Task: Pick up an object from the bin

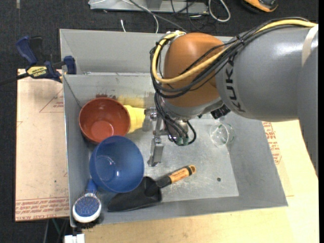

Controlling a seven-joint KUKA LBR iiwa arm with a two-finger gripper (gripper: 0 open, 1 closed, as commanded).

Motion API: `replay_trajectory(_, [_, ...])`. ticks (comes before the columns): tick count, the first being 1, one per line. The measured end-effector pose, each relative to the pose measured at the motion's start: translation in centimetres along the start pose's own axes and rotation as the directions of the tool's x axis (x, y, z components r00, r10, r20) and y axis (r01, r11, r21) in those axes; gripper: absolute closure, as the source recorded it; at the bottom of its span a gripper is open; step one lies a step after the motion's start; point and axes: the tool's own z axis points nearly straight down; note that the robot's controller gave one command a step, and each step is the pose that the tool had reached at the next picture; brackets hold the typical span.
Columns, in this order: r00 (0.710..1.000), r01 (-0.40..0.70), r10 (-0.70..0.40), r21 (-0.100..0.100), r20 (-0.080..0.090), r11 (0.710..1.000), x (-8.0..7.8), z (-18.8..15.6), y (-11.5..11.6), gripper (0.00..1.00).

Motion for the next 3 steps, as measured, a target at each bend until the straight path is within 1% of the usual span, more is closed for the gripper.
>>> replay_trajectory(1, [1.000, 0.000, 0.000, 0.000, 0.000, 1.000, 0.0, 0.0, 0.0, 0.00])
replay_trajectory(2, [0.976, 0.219, -0.219, -0.001, -0.004, 0.976, 6.8, 6.1, 2.6, 0.00])
replay_trajectory(3, [0.980, 0.197, -0.197, -0.001, 0.002, 0.980, 6.6, 5.6, 2.0, 0.00])
